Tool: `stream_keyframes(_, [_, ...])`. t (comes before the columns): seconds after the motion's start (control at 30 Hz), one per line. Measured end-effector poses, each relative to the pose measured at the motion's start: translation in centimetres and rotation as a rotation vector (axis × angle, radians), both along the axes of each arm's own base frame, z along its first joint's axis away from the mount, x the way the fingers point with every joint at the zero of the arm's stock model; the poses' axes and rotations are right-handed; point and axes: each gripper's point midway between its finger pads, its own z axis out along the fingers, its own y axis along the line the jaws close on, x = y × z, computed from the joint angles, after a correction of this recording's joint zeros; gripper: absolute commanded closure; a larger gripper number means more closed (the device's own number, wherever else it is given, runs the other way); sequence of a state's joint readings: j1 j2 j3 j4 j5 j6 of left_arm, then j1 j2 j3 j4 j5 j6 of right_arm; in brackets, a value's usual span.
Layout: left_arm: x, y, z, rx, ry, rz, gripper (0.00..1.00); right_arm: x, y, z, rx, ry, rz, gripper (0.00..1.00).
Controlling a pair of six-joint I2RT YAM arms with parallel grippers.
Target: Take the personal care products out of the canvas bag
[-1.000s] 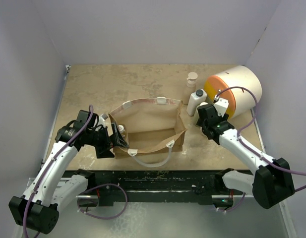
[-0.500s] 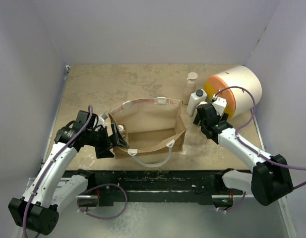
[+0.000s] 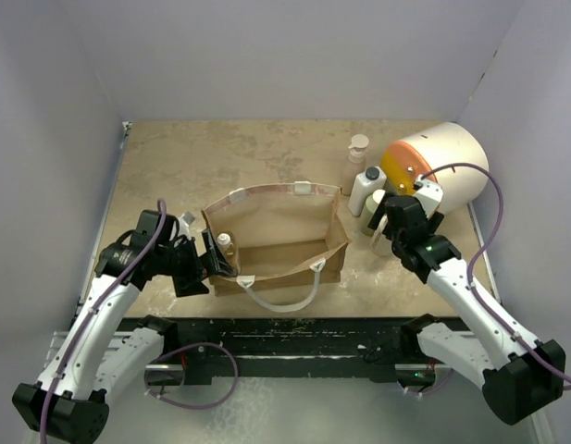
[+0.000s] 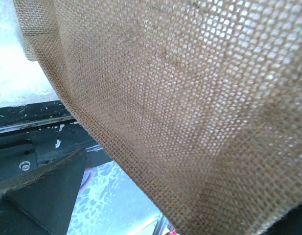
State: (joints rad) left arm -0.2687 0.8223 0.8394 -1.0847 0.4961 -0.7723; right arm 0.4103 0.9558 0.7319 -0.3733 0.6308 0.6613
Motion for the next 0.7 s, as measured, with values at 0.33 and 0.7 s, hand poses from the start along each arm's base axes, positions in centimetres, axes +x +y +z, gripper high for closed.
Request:
stream_keyframes(0.33, [-0.7, 0.9, 0.5, 0.02, -0.05, 0.051, 0.09, 1.0, 2.4, 7.7, 0.055, -0.08, 0.146, 0.05])
stream_keyframes(0.7, [-1.8, 1.4, -0.5, 0.034, -0.026, 0.077, 0.07, 3.6, 6.5, 15.8, 0.139, -0.206, 0.328, 0.02])
